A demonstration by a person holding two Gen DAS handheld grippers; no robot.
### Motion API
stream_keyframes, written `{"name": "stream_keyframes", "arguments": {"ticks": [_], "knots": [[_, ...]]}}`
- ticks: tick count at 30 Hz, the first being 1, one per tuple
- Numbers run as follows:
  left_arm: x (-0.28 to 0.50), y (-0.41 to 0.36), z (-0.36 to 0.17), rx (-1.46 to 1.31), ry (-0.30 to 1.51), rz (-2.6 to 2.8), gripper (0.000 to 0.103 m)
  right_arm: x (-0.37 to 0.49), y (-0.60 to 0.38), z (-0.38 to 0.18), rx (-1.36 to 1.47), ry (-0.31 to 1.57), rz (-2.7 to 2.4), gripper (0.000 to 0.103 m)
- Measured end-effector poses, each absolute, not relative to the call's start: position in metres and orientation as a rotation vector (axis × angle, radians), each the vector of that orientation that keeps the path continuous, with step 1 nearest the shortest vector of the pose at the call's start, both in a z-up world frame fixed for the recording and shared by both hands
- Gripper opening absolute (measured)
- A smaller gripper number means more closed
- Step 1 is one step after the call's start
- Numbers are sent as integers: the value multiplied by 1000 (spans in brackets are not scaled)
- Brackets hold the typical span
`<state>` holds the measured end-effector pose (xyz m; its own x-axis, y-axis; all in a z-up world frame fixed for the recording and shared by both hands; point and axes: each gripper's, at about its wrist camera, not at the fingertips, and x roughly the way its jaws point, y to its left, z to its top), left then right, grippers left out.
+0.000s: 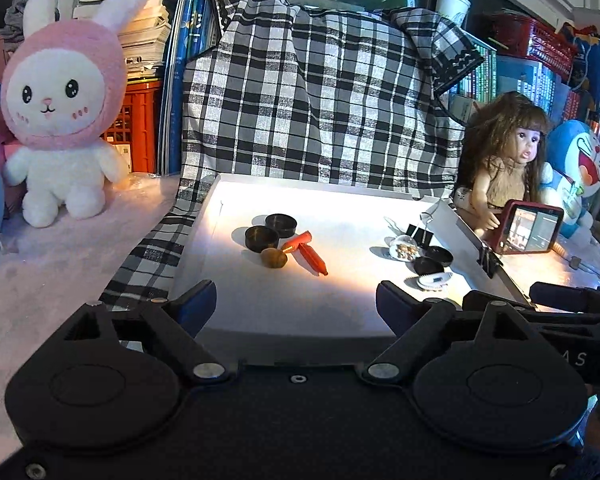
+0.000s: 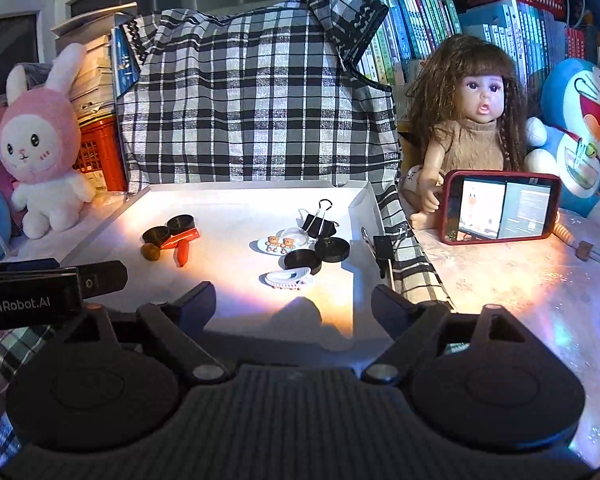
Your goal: Organize rigid objects
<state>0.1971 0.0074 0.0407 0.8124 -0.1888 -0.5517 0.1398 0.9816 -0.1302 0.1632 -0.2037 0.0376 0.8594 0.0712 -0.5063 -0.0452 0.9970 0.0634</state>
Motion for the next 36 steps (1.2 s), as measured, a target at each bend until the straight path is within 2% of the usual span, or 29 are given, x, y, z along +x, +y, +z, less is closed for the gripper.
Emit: {"name": "stream_keyframes", "arguments": {"ticks": [17,30,36], "knots": [[147,10,22,-55,645,-178,88,118,-197,20,27,578,55,100],[144,7,1,-15,685,-152,89,116,-200,1,37,631,34,102],[145,4,-2,12,703,-121,92,119,-200,-5,44,658,35,103]]}}
